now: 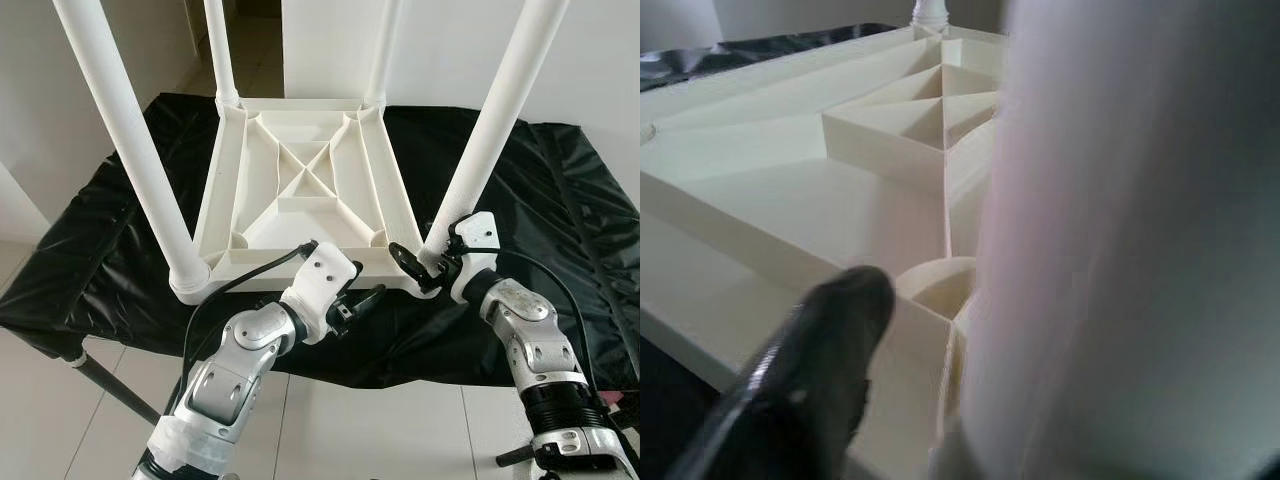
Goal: Building children table
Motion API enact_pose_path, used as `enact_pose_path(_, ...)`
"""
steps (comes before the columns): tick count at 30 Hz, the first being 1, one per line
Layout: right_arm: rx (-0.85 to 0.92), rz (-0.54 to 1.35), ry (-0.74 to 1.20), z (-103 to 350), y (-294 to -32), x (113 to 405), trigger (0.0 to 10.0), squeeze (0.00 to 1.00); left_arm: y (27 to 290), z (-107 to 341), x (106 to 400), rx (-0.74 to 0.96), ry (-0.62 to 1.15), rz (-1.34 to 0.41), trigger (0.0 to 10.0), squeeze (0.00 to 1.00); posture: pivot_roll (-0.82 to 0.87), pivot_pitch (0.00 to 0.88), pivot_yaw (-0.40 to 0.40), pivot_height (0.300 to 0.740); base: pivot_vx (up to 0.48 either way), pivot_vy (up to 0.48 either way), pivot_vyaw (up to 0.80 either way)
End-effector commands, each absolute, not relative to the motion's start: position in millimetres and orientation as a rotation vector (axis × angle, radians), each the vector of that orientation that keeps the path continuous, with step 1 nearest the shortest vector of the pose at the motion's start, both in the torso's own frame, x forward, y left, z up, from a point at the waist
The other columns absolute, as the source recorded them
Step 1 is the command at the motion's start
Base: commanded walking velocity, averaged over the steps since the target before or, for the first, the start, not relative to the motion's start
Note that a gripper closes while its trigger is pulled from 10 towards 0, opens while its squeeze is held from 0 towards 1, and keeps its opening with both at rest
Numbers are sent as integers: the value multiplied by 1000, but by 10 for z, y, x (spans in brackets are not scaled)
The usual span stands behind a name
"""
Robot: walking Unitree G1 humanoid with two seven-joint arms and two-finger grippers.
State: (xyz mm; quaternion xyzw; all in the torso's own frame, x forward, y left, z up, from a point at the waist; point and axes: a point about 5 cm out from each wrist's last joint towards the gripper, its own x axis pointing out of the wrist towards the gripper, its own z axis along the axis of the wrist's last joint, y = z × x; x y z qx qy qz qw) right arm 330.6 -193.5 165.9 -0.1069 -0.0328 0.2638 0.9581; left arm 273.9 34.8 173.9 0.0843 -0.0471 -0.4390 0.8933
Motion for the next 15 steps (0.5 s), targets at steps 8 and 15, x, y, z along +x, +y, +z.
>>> enact_pose_path(8, -209, 545, -32, 1546, -1971, 3311, 0, 0, 343, 1680, 2739, 210, -88, -885, 10000, 0, -32, 78, -19, 740, 0, 0, 0)
enact_pose_path(15, -199, 396, -7, 1483, -1984, 3336, 10000, 0, 354, 1679, 2747, 216, -89, -885, 10000, 0, -30, 77, -14, 740, 0, 0, 0)
